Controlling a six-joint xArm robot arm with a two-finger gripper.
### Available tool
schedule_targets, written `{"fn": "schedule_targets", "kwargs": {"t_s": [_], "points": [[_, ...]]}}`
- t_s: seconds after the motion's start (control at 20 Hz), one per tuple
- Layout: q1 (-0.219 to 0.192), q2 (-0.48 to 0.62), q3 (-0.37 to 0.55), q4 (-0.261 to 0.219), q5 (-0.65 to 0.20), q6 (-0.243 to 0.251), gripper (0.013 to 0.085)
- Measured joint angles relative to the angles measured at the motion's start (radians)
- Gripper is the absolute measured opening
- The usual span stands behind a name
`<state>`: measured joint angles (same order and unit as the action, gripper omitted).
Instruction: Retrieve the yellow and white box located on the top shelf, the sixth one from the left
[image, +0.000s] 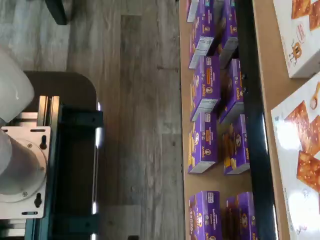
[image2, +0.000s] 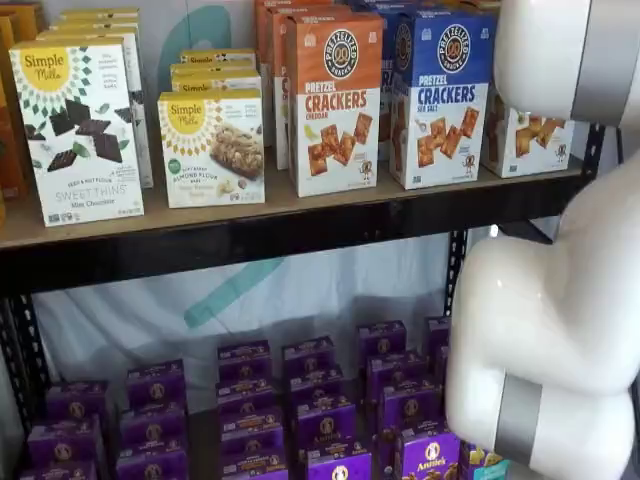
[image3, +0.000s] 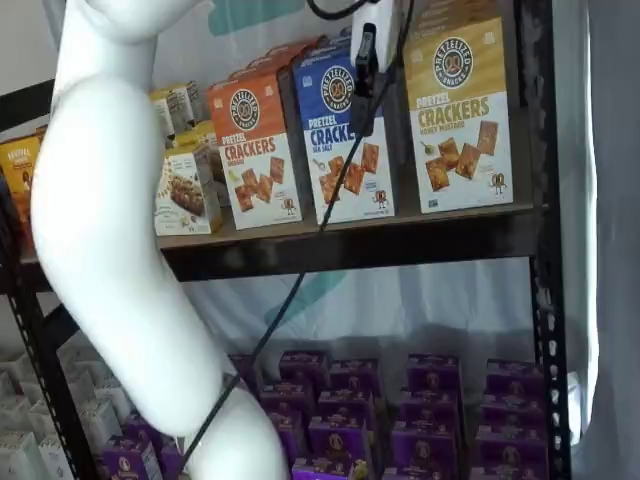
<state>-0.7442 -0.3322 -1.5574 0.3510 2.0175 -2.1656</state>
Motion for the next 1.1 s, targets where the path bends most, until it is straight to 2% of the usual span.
{"fn": "schedule_targets", "kwargs": {"t_s": [0.05, 0.1, 0.15, 0.3, 0.65, 0.9, 1.1], "points": [[0.01, -0.003, 0.001, -0.022, -0.003, 0.0, 0.085], [0.038, -0.018, 0.011, -0.08, -0.015, -0.002, 0.085], [0.045, -0.031, 0.021, -0.101, -0.021, -0.004, 0.085], [0.03, -0.061, 0.05, -0.091, -0.038, -0.013, 0.085], [-0.073, -0.108, 0.099, 0.079, -0.145, -0.044, 0.085], [-0.116, -0.102, 0.088, 0.177, -0.185, -0.044, 0.085], [-0.149, -0.098, 0.086, 0.279, -0.227, -0.03, 0.085]]}}
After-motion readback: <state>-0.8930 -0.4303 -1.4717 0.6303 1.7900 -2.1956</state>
